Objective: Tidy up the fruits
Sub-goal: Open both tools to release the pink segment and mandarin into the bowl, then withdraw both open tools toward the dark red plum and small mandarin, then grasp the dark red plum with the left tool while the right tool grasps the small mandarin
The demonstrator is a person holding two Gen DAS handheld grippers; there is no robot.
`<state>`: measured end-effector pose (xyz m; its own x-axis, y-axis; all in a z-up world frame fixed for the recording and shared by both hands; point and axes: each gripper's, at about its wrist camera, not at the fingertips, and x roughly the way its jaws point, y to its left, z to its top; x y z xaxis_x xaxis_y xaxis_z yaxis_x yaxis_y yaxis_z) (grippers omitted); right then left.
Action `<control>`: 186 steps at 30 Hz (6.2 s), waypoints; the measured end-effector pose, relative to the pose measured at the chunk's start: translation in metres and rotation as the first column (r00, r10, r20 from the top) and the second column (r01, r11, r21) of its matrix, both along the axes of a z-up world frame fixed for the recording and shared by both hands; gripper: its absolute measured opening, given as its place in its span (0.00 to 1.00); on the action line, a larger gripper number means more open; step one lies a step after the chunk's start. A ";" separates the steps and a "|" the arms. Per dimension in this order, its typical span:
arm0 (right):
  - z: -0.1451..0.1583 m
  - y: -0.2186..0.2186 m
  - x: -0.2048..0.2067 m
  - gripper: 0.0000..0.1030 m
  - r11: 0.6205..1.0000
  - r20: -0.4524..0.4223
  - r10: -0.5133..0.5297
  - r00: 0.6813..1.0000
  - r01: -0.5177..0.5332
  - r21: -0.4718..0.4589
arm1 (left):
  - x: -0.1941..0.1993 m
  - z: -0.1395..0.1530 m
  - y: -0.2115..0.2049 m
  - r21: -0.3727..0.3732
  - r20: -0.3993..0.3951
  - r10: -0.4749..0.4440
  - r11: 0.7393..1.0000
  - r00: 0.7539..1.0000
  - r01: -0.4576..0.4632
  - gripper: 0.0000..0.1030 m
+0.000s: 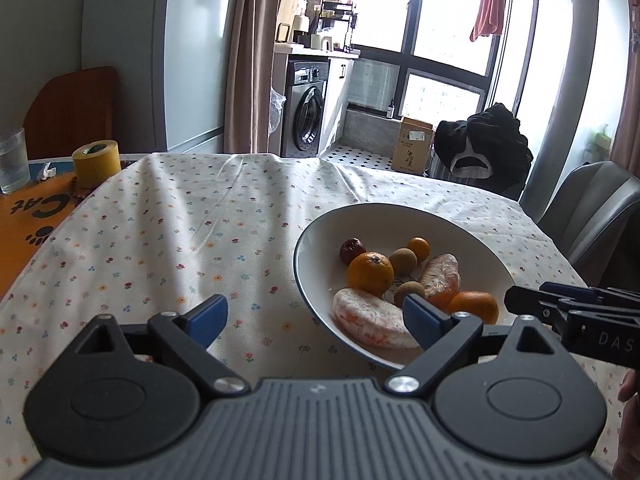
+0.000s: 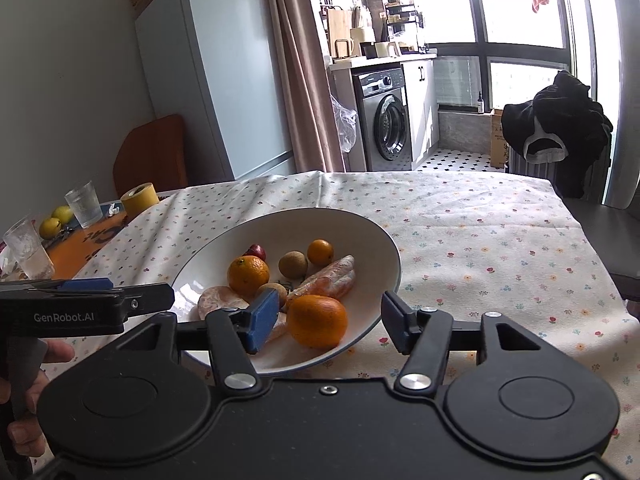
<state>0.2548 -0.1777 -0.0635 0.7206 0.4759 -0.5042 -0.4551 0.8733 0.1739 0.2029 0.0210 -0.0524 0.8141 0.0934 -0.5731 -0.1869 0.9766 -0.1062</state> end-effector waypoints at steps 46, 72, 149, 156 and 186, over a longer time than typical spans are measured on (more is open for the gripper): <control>0.023 -0.052 -0.070 1.00 0.997 0.080 -0.041 0.996 0.036 0.071 | -0.070 0.028 -0.036 -0.011 0.058 -0.025 1.000 0.998 0.025 0.97; -0.002 -0.072 -0.062 1.00 0.995 -0.035 -0.050 0.998 0.053 0.089 | -0.062 0.004 -0.055 -0.040 0.026 -0.090 0.995 0.996 0.091 0.97; -0.040 -0.020 -0.009 0.53 0.998 -0.119 0.057 0.991 -0.056 0.010 | -0.005 -0.042 -0.069 -0.089 -0.073 -0.161 0.984 0.984 0.154 0.22; -0.043 -0.005 -0.009 0.52 0.998 -0.100 0.036 0.994 -0.040 -0.040 | -0.008 -0.043 -0.062 -0.076 -0.079 -0.116 0.991 0.990 0.110 0.22; -0.013 -0.012 -0.030 0.26 1.000 -0.059 0.014 0.998 -0.015 -0.014 | -0.039 0.002 -0.032 -0.021 0.029 -0.020 1.000 0.999 0.021 0.22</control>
<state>0.2245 -0.1901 -0.0760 0.6823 0.4787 -0.5525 -0.4573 0.8691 0.1884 0.1638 -0.0113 -0.0503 0.8318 0.0643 -0.5514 -0.1634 0.9776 -0.1325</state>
